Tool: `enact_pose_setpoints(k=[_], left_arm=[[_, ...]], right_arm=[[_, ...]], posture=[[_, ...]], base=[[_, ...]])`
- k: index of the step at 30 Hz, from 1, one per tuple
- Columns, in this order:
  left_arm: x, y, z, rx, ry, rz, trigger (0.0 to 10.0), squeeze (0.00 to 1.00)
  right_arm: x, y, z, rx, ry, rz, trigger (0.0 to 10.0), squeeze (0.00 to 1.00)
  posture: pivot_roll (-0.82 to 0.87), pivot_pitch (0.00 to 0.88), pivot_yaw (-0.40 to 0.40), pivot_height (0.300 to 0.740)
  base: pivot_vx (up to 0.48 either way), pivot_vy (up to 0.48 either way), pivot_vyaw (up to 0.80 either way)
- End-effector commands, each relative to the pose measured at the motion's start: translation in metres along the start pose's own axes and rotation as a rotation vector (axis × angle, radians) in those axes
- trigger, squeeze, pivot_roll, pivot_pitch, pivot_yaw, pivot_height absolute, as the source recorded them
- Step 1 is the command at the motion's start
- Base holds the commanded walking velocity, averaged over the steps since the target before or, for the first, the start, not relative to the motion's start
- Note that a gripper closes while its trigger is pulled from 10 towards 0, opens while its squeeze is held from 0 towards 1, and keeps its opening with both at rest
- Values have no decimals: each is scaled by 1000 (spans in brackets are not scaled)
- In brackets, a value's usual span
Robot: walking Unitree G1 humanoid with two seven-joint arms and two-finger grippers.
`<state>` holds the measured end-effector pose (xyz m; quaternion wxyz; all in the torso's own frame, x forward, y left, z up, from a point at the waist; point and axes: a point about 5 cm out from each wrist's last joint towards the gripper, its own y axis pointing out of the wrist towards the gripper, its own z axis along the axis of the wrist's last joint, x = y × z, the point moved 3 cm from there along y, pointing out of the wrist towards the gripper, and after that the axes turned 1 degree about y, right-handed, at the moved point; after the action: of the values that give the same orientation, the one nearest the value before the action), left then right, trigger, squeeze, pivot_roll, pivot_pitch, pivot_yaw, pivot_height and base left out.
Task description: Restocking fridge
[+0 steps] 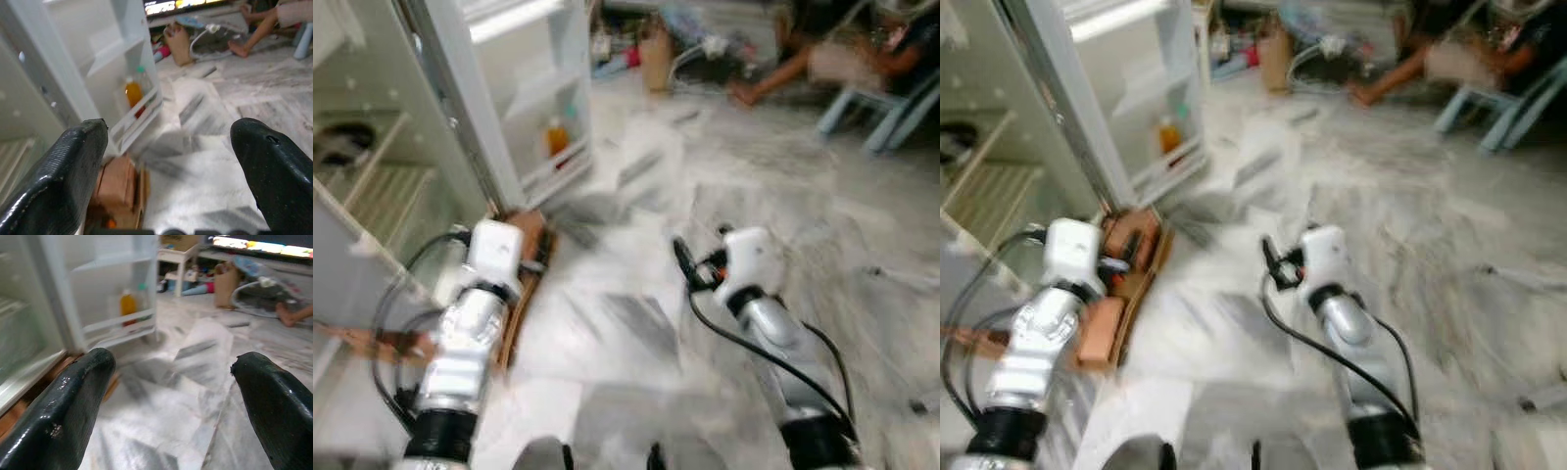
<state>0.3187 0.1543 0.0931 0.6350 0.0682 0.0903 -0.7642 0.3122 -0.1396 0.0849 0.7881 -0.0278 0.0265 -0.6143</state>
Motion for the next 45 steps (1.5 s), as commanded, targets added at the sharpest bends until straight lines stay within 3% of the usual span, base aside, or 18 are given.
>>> enact_pose_setpoints(k=[1, 9, 27, 37, 45], left_arm=[[-9, 2, 0, 5, 21, 18, 10000, 0], [-5, 6, 5, 24, 13, 11, 10000, 0], [9, 11, 8, 52, -14, -30, 10000, 0], [-1, 9, -3, 24, -14, -4, 10000, 0], [-1, 13, 3, 43, -28, 4, 10000, 0]], right_arm=[[-6, 6, 10, 47, 35, -7, 10000, 0], [8, 10, 8, 40, 47, -109, 10000, 0], [7, 12, 13, 80, 27, -130, 10000, 0], [5, 13, 19, 114, 25, -136, 10000, 0], [7, 16, 27, 148, 6, -145, 10000, 0]], posture=[[-42, 72, -44, 740], [-44, 67, -46, 740], [-58, 53, -44, 740], [-64, 46, -36, 740], [-70, 57, -29, 740]], base=[[454, 0, 0], [461, 0, -500], [471, 0, -800], [480, 0, -800], [480, 0, -800]])
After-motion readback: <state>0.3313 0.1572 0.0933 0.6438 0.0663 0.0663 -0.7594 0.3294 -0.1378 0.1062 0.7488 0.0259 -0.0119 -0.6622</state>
